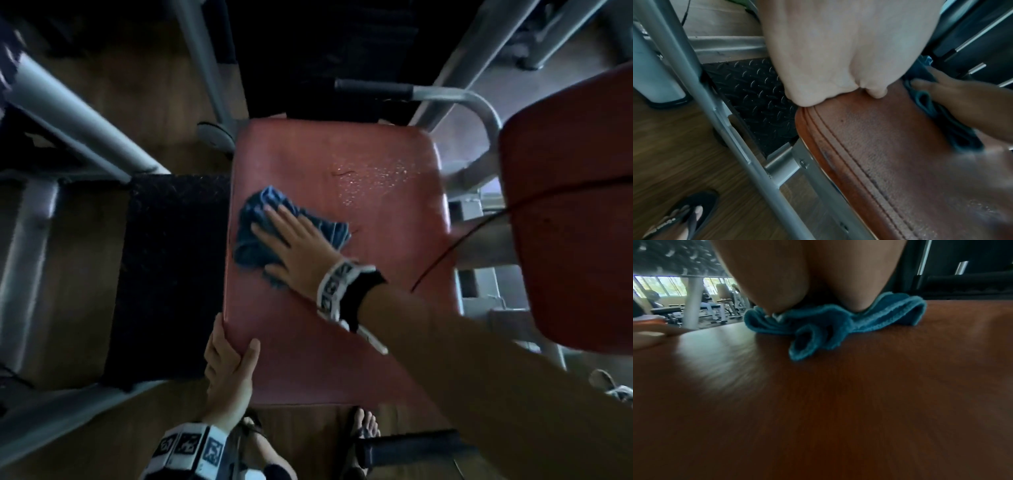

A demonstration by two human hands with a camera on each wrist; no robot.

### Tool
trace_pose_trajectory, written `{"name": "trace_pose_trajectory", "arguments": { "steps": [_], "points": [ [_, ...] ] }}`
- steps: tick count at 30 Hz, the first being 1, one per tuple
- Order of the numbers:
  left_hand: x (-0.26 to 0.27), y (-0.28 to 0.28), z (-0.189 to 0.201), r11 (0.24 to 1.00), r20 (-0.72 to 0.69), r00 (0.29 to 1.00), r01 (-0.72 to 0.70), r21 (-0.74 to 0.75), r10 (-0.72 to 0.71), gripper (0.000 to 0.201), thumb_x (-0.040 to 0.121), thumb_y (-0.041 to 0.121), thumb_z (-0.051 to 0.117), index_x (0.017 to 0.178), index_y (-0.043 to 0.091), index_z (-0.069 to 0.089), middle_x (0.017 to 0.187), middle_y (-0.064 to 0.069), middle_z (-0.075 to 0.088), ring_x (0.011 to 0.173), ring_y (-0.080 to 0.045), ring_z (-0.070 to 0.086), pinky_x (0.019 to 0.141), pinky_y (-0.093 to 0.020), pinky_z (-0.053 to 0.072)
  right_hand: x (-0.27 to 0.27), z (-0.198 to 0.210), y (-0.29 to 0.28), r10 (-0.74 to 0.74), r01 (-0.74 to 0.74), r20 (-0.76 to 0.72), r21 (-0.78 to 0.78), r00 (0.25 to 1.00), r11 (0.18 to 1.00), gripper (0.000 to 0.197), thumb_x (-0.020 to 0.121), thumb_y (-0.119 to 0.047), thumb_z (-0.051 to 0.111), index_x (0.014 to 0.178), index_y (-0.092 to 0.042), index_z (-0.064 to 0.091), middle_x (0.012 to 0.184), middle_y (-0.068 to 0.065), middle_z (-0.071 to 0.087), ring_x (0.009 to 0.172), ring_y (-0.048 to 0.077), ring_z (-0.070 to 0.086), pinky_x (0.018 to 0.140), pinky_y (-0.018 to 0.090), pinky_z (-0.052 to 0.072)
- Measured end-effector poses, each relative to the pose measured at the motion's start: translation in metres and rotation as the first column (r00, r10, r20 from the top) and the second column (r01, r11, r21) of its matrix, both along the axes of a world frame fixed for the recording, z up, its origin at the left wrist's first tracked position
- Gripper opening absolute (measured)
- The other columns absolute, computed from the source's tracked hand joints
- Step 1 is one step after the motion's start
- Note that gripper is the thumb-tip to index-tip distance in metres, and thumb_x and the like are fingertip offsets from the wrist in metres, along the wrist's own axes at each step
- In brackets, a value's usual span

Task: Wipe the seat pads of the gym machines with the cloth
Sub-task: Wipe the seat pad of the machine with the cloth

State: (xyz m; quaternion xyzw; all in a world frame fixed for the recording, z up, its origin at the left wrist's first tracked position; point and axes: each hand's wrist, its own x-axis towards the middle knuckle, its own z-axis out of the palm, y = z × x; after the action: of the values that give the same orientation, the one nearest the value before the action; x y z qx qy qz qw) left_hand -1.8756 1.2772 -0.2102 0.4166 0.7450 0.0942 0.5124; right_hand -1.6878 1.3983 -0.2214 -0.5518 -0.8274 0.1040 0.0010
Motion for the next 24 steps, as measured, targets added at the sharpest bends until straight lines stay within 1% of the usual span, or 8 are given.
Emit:
{"name": "trace_pose_trajectory", "arguments": {
  "steps": [3, 6, 8, 12, 14, 17, 19, 24],
  "points": [
    [0.004, 0.001, 0.003, 1.0, -0.034, 0.999, -0.01, 0.007, 0.011, 0.08, 0.091, 0.05, 0.056, 0.151, 0.039, 0.004, 0.157, -0.009, 0.013, 0.137, -0.038, 0.025, 0.11, -0.053, 0.023, 0.021, 0.003, -0.053, 0.061, -0.062, -0.018, -0.06, 0.998, 0.996, 0.071, 0.095, -0.048, 0.044, 0.154, -0.024, 0.013, 0.162, 0.006, 0.005, 0.149, 0.025, 0.008, 0.118, 0.041, 0.015],
    [0.003, 0.002, 0.005, 1.0, -0.032, 0.999, 0.02, 0.007, -0.02, 0.089, 0.08, 0.059, 0.052, 0.152, 0.038, 0.003, 0.155, -0.012, 0.015, 0.136, -0.041, 0.027, 0.11, -0.053, 0.025, 0.045, 0.007, -0.078, 0.04, -0.042, -0.027, -0.105, 0.999, 0.994, 0.069, 0.097, -0.044, 0.045, 0.154, -0.024, 0.013, 0.162, 0.006, 0.005, 0.148, 0.026, 0.011, 0.115, 0.04, 0.02],
    [0.006, 0.001, 0.006, 1.0, -0.073, 0.997, 0.027, 0.011, -0.026, 0.08, 0.091, 0.052, 0.052, 0.152, 0.037, 0.003, 0.156, -0.012, 0.014, 0.136, -0.041, 0.026, 0.111, -0.053, 0.024, 0.062, 0.007, -0.093, 0.003, -0.006, -0.021, -0.128, 1.0, 0.992, 0.07, 0.096, -0.043, 0.048, 0.154, -0.025, 0.014, 0.162, 0.006, 0.006, 0.148, 0.027, 0.013, 0.114, 0.042, 0.026],
    [0.02, -0.001, 0.014, 0.999, -0.289, 0.957, 0.043, 0.02, -0.035, 0.071, 0.096, 0.046, 0.045, 0.152, 0.035, 0.005, 0.16, -0.007, 0.003, 0.141, -0.039, 0.017, 0.115, -0.053, 0.017, 0.105, 0.012, -0.129, -0.251, 0.245, -0.027, -0.151, 0.968, 0.958, 0.075, 0.084, -0.044, 0.064, 0.149, -0.025, 0.032, 0.156, 0.009, 0.028, 0.141, 0.03, 0.032, 0.1, 0.047, 0.046],
    [0.029, 0.003, 0.021, 0.997, -0.371, 0.928, 0.061, 0.056, -0.036, 0.073, 0.094, 0.047, 0.049, 0.152, 0.034, 0.006, 0.161, -0.005, -0.003, 0.143, -0.037, 0.013, 0.117, -0.051, 0.013, 0.127, 0.015, -0.144, -0.378, 0.37, -0.03, -0.147, 0.925, 0.917, 0.075, 0.083, -0.044, 0.066, 0.149, -0.024, 0.033, 0.156, 0.009, 0.029, 0.141, 0.031, 0.033, 0.099, 0.049, 0.046],
    [0.049, 0.023, 0.031, 0.991, -0.345, 0.938, 0.072, 0.114, -0.029, 0.09, 0.084, 0.057, 0.06, 0.152, 0.036, 0.005, 0.161, -0.005, -0.007, 0.145, -0.033, 0.009, 0.118, -0.051, 0.009, 0.148, 0.022, -0.157, -0.475, 0.467, 0.007, -0.192, 0.88, 0.863, 0.072, 0.093, -0.047, 0.05, 0.154, -0.029, 0.015, 0.162, 0.004, 0.006, 0.148, 0.027, 0.01, 0.114, 0.047, 0.029],
    [0.064, 0.042, 0.033, 0.999, -0.262, 0.965, 0.013, 0.038, -0.003, 0.111, 0.069, 0.073, 0.065, 0.151, 0.039, -0.003, 0.161, -0.003, -0.01, 0.147, -0.032, 0.002, 0.117, -0.054, 0.005, 0.153, 0.028, -0.161, -0.525, 0.519, 0.04, -0.233, 0.85, 0.822, 0.072, 0.096, -0.049, 0.042, 0.154, -0.03, 0.004, 0.162, 0.002, -0.007, 0.149, 0.025, -0.001, 0.116, 0.043, 0.021],
    [0.082, 0.063, 0.035, 0.99, -0.305, 0.949, 0.037, -0.132, -0.077, 0.152, 0.039, 0.085, 0.072, 0.145, 0.038, -0.027, 0.158, -0.007, -0.022, 0.145, -0.041, -0.007, 0.115, -0.062, 0.004, 0.154, 0.042, -0.167, -0.709, 0.698, 0.082, -0.281, 0.701, 0.658, 0.08, 0.094, -0.048, 0.05, 0.154, -0.027, 0.002, 0.16, 0.011, -0.006, 0.146, 0.033, 0.009, 0.113, 0.046, 0.027]
  ]
}}
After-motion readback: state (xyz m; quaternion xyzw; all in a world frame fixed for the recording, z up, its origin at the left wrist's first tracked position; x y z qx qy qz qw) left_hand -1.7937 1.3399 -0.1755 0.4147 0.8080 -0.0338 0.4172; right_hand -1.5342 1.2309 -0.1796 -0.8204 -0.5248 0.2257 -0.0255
